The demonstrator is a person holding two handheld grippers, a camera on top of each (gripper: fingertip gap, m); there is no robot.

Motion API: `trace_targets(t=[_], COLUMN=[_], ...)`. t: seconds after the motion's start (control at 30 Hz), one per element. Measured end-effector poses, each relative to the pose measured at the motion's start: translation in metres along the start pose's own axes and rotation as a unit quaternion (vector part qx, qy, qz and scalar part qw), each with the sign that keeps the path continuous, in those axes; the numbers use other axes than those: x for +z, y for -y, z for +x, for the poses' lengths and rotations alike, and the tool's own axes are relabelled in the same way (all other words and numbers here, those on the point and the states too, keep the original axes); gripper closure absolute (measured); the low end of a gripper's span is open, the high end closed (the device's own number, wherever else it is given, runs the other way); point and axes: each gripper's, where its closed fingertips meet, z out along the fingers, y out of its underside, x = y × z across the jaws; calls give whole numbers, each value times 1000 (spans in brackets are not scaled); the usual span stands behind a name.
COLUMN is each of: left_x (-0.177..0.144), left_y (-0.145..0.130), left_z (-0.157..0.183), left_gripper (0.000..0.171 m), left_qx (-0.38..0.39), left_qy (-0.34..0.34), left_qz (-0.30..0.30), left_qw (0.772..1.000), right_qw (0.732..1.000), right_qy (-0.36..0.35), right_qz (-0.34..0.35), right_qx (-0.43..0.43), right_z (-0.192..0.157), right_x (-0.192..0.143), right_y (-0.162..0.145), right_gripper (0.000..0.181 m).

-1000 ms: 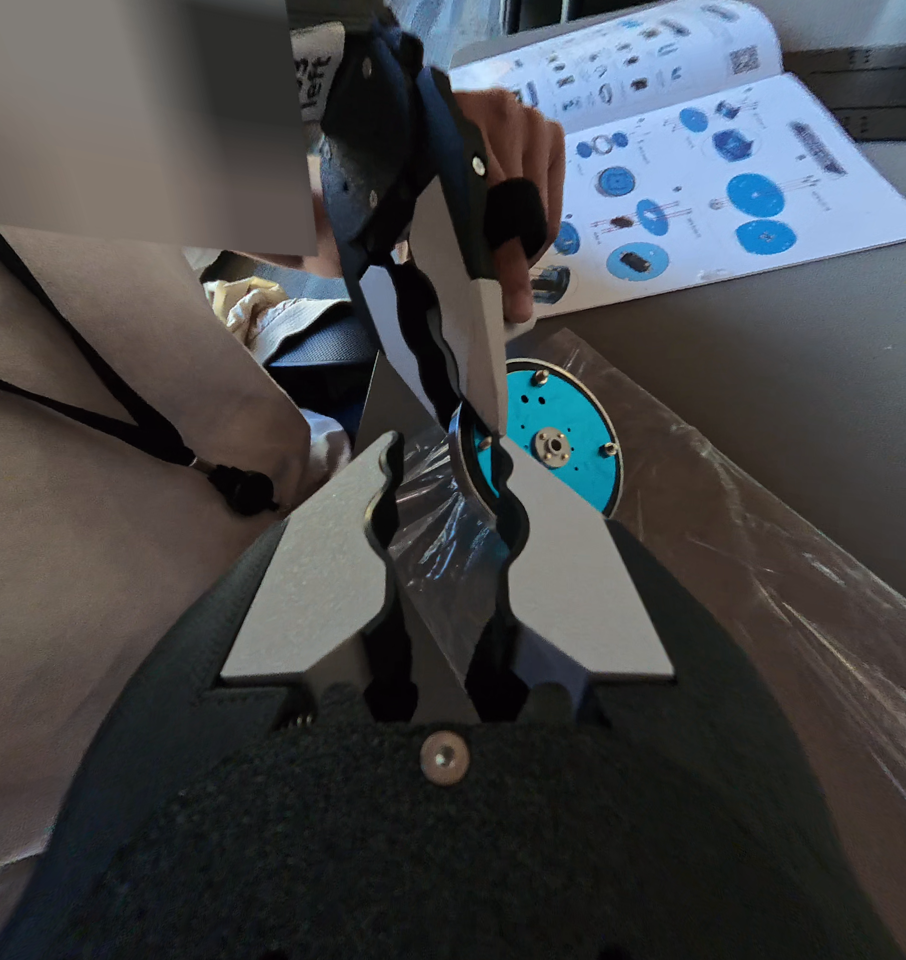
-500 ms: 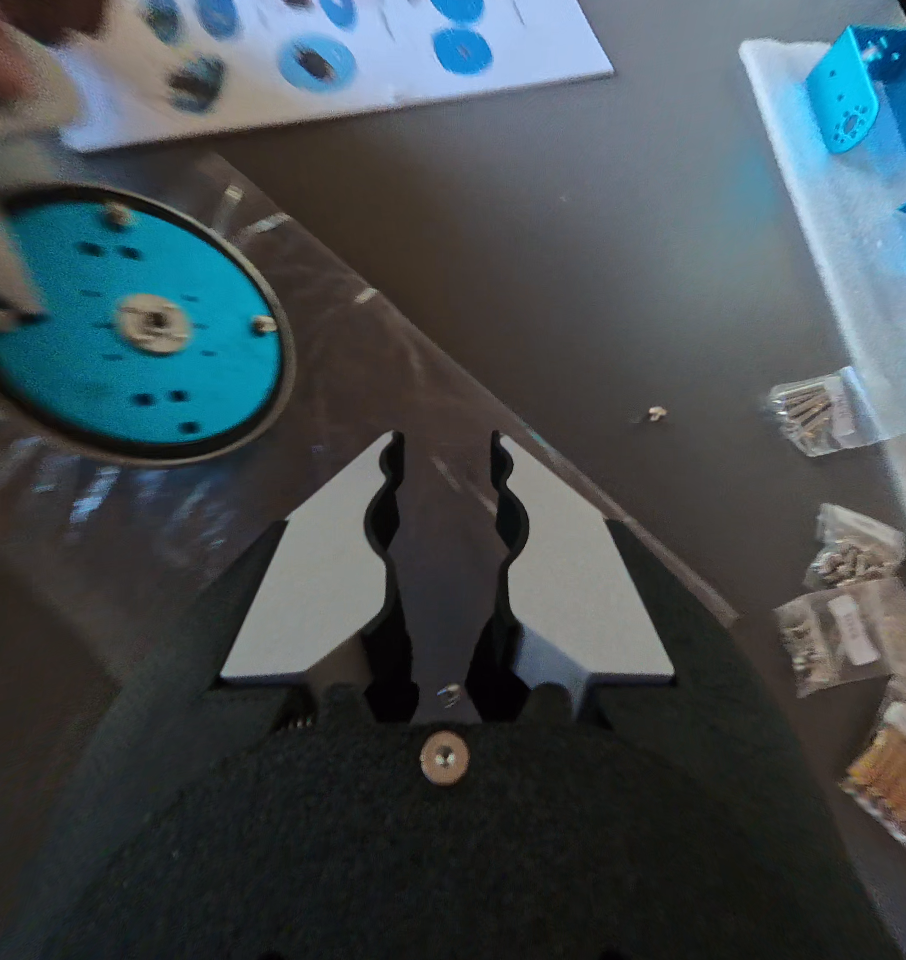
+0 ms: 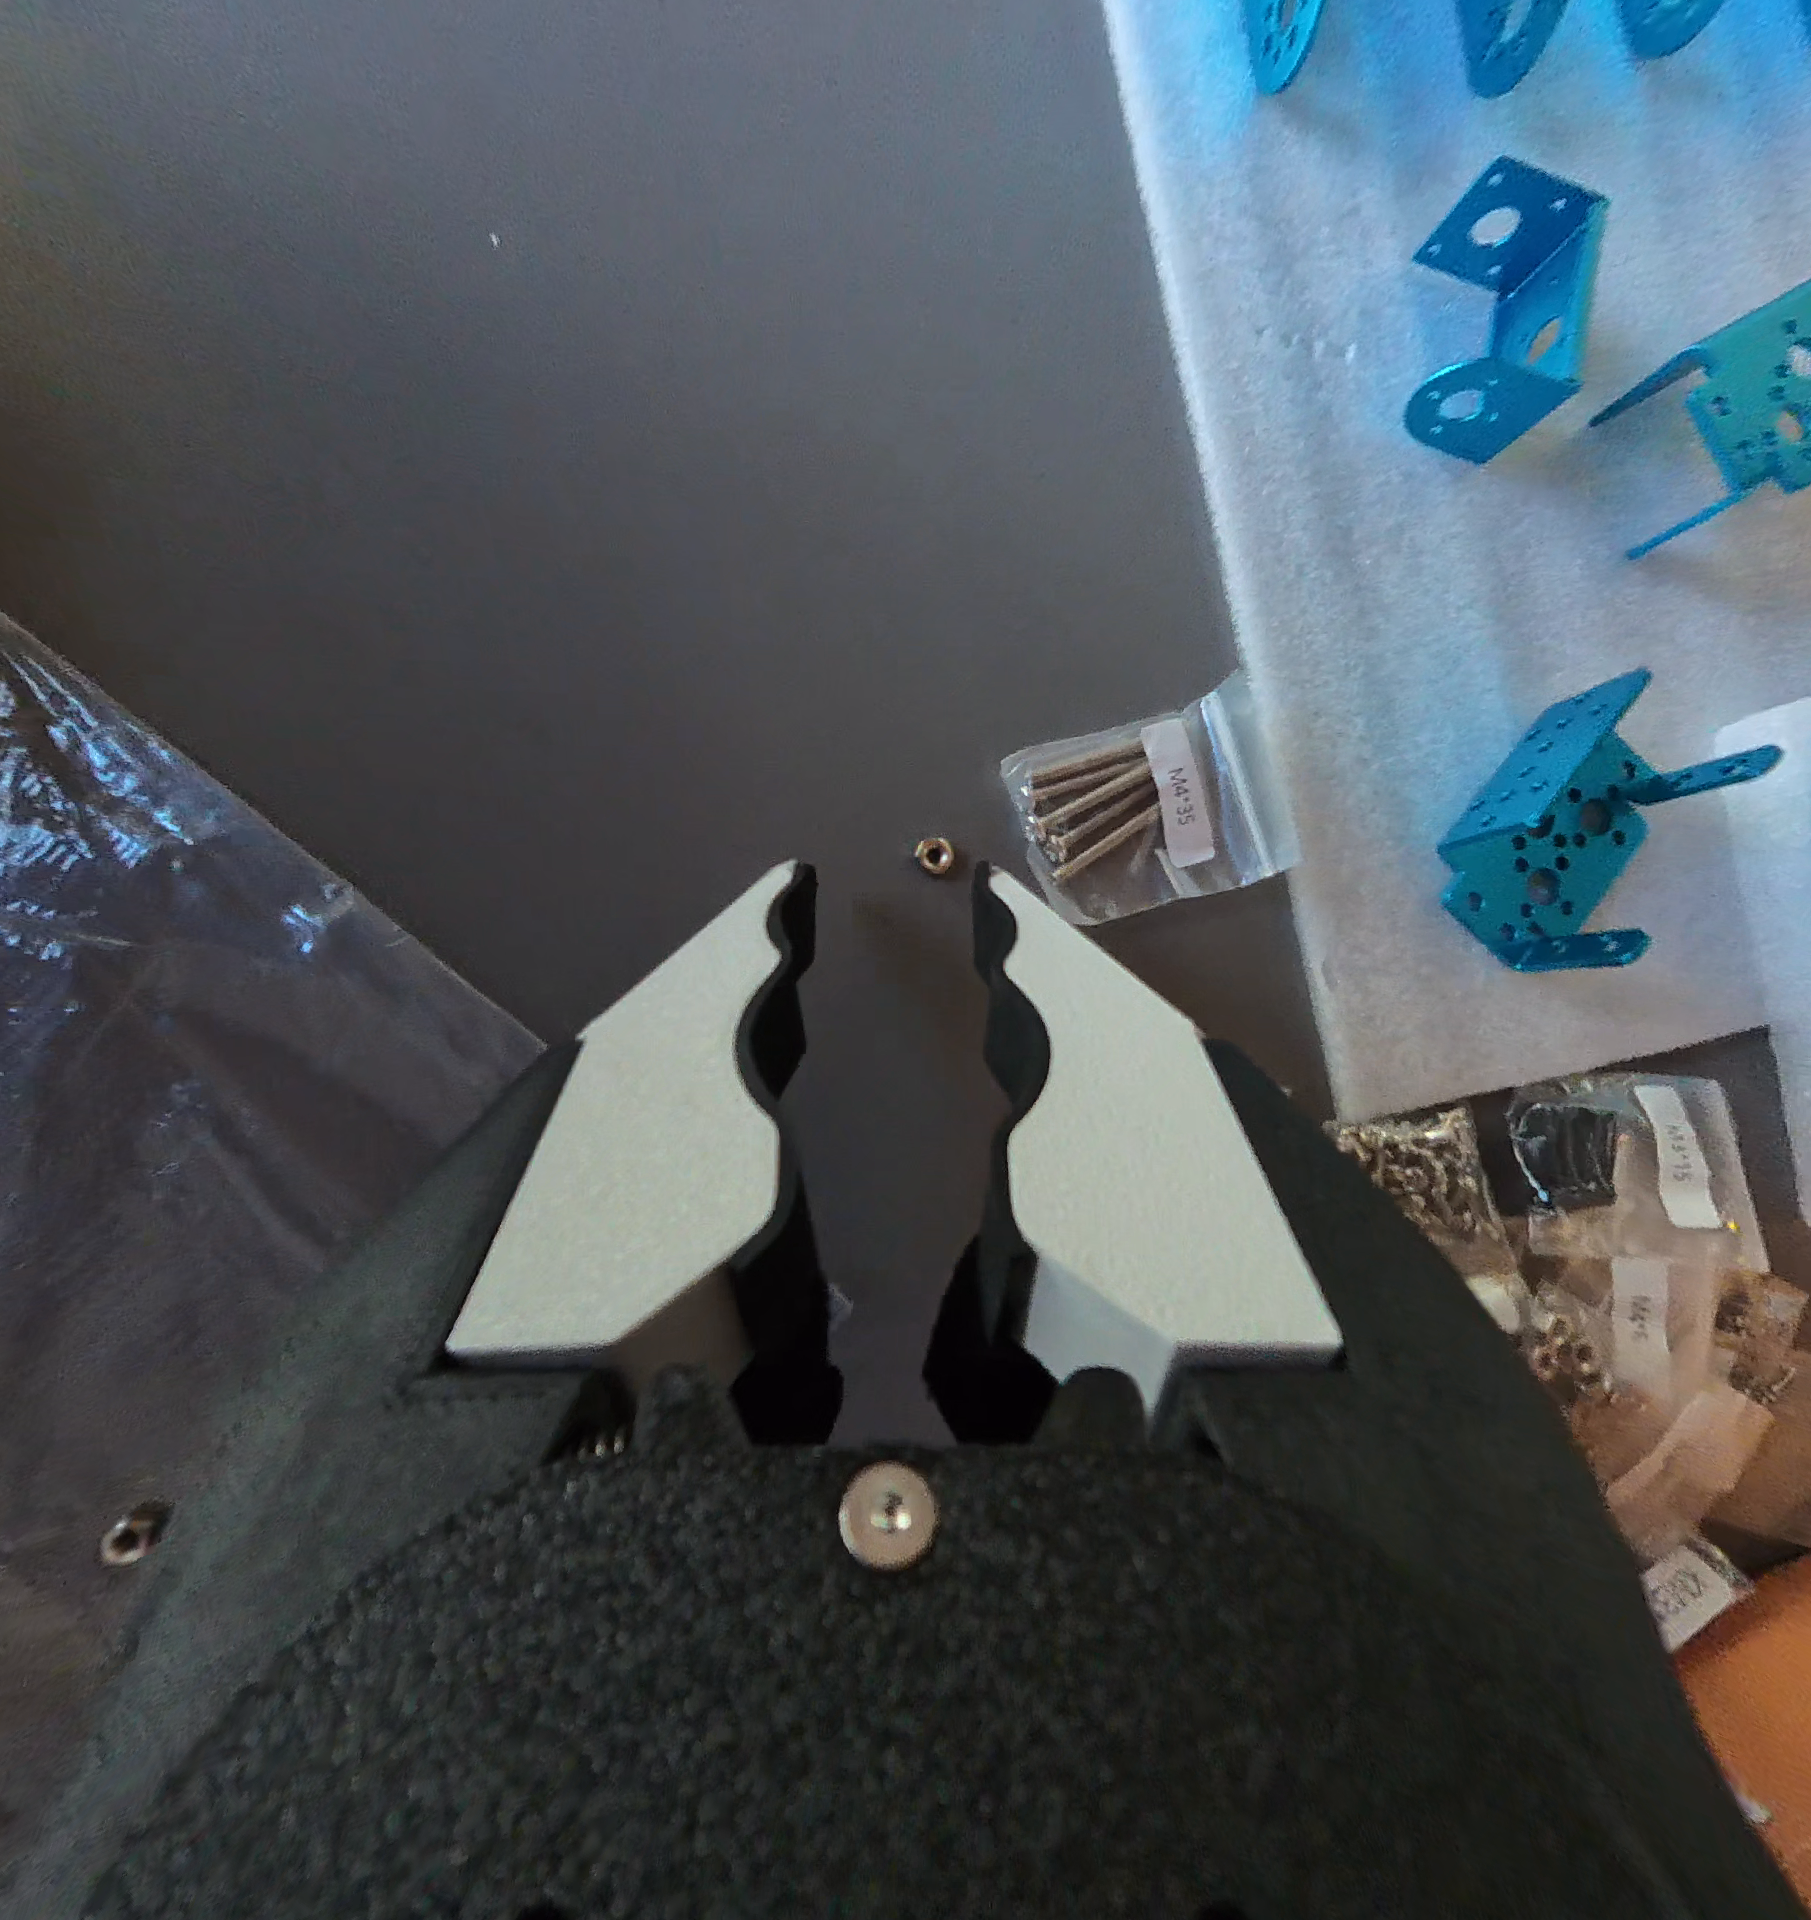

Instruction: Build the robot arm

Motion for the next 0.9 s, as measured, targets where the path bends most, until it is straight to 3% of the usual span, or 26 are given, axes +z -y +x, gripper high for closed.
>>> trace_targets(t=[0.33,0.6,0.73,0.9], left_x=[-1,-1,-1,-1], left_y=[0,-1,-1,-1], left_z=[0,0,0,-1], left_gripper=[156,156,156,156], left_qx=[0,-5,-4,-6], left_qy=[-2,-4,-3,-3], left_qz=[0,2,2,2], left_qw=[1000,1000,1000,1000], right_qw=[999,996,983,943], right_qy=[33,71,145,293], right_qz=[13,44,109,159], right_qx=[8,25,16,2], right_z=[2,-5,-52,-164], right_x=[12,7,-23,-68], right_y=[2,4,34,65], right_gripper=[173,175,176,176])
